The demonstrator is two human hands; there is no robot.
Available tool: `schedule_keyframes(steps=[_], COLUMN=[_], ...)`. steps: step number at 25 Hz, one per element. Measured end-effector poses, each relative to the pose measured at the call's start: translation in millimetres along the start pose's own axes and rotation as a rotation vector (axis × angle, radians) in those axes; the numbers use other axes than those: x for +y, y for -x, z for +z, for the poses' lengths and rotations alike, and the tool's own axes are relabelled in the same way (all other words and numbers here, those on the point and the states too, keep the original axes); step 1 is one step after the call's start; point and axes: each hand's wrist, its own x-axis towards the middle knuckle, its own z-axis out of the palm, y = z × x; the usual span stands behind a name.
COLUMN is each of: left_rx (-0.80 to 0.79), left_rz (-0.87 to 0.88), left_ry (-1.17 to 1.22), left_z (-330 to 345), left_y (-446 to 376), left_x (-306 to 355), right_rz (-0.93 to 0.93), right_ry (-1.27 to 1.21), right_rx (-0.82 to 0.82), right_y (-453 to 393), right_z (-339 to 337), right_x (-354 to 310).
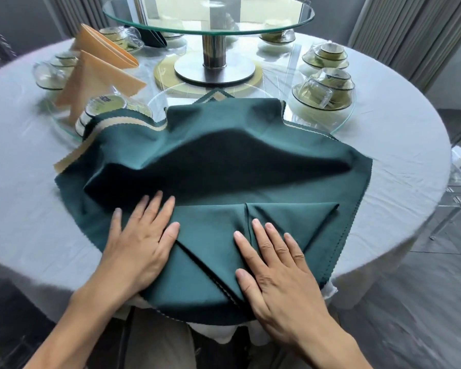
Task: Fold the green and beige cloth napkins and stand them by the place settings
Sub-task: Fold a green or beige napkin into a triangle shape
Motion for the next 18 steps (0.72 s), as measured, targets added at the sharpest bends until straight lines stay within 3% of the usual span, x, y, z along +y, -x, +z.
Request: schedule_keyframes(steps=[2, 4, 7, 13, 15, 18], left_rx=[0.089, 0.227, 0.008, -0.479, -0.501, -0.422], left_rz=[0.03, 0.219, 0.555, 0.606, 0.616, 0.572], left_ry=[-0.083, -0.086, 0.199, 0.386, 0.499, 0.762], left_z=[-6.5, -8.4, -23.8, -56.7, -61.0, -76.8], left_y=[3.3, -2.9, -28.5, -76.4, -76.7, -61.4], left_x=[4.7, 21.2, 60.3, 89.5, 87.5, 87.0], right_rz=[0.006, 0.0, -0.005, -0.006, 0.044, 0.263], right_ry=[-0.011, -0.015, -0.027, -0.121, -0.24, -0.564], right_rx=[0.004, 0.035, 0.035, 0.036, 0.07, 0.185], right_y=[-0.4, 0.3, 0.0, 4.9, 8.0, 13.7], right_z=[0.2, 2.5, 3.2, -2.1, -5.8, -31.8], right_x=[-0.3, -0.1, 0.8, 2.4, 1.0, -12.2])
